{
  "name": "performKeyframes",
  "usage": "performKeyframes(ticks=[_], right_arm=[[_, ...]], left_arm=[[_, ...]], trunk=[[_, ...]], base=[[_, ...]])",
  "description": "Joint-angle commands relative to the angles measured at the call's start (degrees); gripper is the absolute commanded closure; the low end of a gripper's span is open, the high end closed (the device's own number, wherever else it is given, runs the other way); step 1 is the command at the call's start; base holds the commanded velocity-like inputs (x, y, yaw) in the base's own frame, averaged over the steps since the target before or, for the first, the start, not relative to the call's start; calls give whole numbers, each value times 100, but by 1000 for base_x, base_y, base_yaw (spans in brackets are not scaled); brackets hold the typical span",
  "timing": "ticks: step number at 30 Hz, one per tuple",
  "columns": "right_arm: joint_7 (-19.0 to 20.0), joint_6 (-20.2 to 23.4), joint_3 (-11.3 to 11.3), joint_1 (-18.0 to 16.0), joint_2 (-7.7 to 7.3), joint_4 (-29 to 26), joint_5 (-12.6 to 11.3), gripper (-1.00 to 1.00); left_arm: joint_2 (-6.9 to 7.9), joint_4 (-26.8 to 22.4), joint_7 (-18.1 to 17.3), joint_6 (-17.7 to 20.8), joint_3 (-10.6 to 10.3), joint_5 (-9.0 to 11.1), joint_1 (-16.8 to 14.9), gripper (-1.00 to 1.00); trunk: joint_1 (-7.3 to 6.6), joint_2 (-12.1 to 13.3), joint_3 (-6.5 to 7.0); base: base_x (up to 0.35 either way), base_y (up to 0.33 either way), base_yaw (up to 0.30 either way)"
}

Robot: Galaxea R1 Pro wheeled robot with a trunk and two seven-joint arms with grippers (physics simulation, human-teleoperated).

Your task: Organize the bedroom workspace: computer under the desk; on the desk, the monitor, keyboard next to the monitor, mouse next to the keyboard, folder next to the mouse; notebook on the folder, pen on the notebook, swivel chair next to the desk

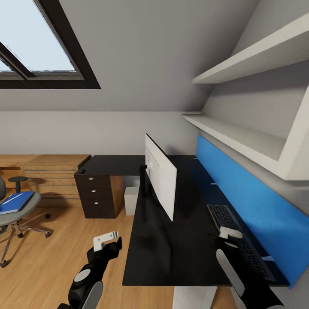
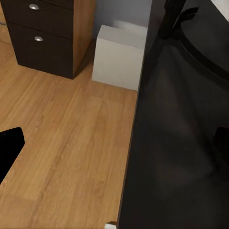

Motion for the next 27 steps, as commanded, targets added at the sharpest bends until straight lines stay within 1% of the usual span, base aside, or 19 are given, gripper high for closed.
performKeyframes(ticks=[1,3,7,9,14,27], right_arm=[[-49,-45,20,-69,-30,124,-43,-100],[-46,-126,16,-165,-57,285,-34,-100],[-45,-161,9,-197,-64,333,-35,-100],[-49,-240,-7,-207,-68,346,-36,-100],[-67,-383,-27,-212,-69,351,-37,-100],[-34,-403,-13,-212,-48,268,-37,-100]], left_arm=[[0,-8,47,16,-9,46,-6,-100],[0,-5,47,13,-10,41,-4,-100],[0,5,47,13,-11,44,-3,-100],[0,8,47,15,-11,43,-3,-100],[0,10,47,16,-11,47,-8,-100],[0,10,47,16,-3,50,-3,-100]], trunk=[[1,-7,-9],[1,-7,-9],[1,-7,-9],[1,-7,-9],[1,-7,-9],[1,-7,-9]], base=[[0,-105,0],[0,-228,0],[0,-262,0],[0,-106,0],[0,-31,0],[0,-1,0]])
